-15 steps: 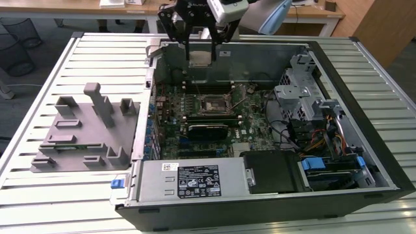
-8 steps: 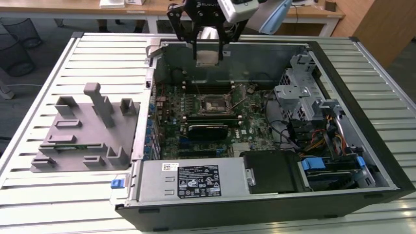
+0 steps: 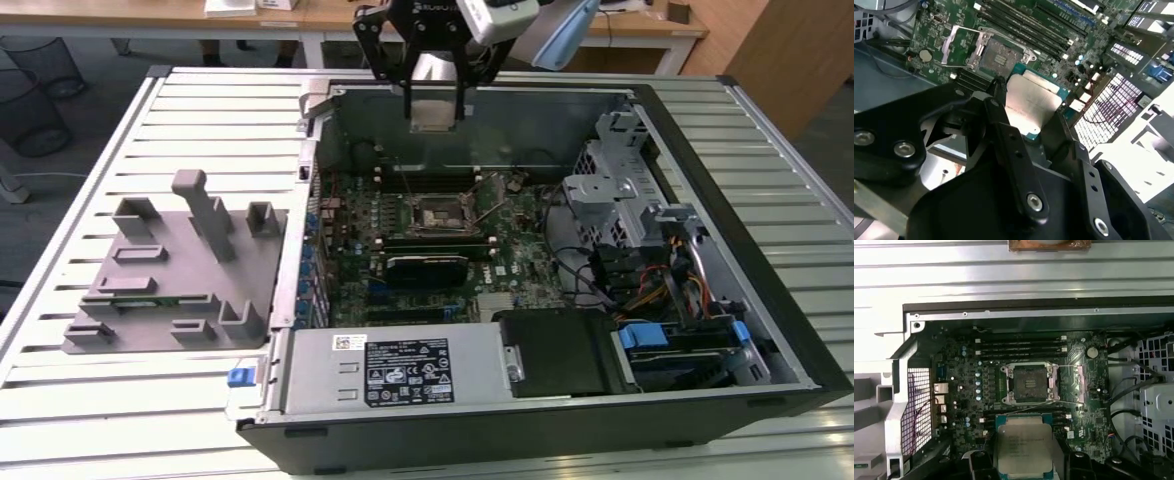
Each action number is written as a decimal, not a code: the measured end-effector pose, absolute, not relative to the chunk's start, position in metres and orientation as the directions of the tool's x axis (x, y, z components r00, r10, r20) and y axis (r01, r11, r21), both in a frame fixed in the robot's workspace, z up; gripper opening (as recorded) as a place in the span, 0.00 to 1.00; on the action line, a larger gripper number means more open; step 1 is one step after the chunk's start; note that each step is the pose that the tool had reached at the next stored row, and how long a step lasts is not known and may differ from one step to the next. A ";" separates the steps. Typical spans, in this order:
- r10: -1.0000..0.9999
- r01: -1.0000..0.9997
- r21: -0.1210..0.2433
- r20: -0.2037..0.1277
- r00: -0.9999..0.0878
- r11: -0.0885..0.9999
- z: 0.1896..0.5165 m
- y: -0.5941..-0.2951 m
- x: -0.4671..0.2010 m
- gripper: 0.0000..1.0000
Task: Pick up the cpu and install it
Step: 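Pick up the cpu and move it towards the insertion slot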
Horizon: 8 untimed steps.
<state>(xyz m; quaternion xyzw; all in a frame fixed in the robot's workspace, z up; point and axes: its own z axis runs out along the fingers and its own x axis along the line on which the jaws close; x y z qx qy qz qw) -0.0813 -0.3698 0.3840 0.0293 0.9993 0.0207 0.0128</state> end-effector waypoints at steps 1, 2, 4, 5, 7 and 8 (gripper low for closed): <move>0.059 0.058 0.043 -0.024 -0.998 0.997 0.384 -0.368 -0.081 0.53; 0.059 0.058 0.043 -0.024 -0.998 0.997 0.384 -0.366 -0.081 0.53; 0.059 0.058 0.043 -0.024 -0.998 0.997 0.383 -0.363 -0.080 0.53; 0.059 0.058 0.043 -0.024 -0.998 0.997 0.383 -0.362 -0.079 0.53; 0.059 0.058 0.043 -0.024 -0.998 0.997 0.383 -0.359 -0.078 0.53; 0.059 0.058 0.043 -0.024 -0.998 0.997 0.383 -0.359 -0.077 0.53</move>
